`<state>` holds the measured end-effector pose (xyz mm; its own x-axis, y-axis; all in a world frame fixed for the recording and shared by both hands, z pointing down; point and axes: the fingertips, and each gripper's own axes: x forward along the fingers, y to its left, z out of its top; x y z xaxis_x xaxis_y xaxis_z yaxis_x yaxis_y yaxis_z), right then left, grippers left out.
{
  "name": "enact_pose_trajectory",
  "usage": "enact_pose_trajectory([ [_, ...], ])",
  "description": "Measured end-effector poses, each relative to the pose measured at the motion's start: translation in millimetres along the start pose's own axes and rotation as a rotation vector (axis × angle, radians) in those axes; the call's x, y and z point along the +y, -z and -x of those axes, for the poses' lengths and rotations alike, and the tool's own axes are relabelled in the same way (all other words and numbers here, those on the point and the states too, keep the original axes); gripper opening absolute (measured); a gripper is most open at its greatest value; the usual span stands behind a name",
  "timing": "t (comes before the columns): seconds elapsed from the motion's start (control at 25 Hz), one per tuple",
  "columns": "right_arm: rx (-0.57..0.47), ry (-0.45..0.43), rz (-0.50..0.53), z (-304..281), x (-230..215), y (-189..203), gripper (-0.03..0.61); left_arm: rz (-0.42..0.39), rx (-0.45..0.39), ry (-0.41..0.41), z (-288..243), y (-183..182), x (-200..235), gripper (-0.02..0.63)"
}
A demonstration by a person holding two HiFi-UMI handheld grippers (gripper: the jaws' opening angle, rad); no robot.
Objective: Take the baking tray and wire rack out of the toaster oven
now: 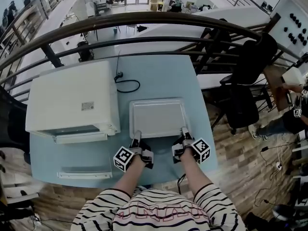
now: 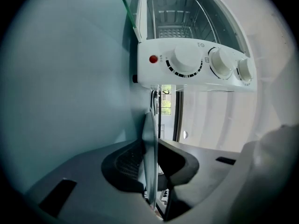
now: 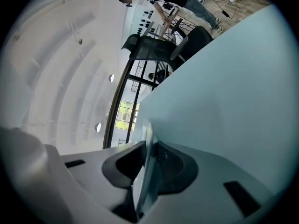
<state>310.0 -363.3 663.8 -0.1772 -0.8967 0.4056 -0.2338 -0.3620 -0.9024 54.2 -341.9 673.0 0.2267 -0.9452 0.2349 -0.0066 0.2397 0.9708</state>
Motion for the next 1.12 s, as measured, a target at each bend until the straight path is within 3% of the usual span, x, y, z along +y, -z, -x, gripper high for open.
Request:
enact_pose_trajectory([
  [0.44, 0.038, 0.131, 0.096, -39, -3, -14, 0.080, 0.096, -0.036, -0.077, -32, -4, 2, 0.077],
  [0.64, 0.045, 0.182, 0.169, -53, 0, -22, 0.091, 0.108, -0.018, -0.147, -44, -5, -2, 0.179],
  [0.76, 0.044, 0.187, 0.174, -60, 6, -24, 0.200, 0.113, -0.024, -0.171, -50, -8, -7, 0.250],
  [0.92, 0.076, 0.210, 0.207, -63, 10, -24, 0.260, 0.111, -0.018, -0.208, -54, -9, -10, 0.316],
  [1.12, 0.165, 0.279, 0.359, -65, 13, -20, 0.283, 0.000, -0.009, -0.295, -54, -18, -13, 0.360],
])
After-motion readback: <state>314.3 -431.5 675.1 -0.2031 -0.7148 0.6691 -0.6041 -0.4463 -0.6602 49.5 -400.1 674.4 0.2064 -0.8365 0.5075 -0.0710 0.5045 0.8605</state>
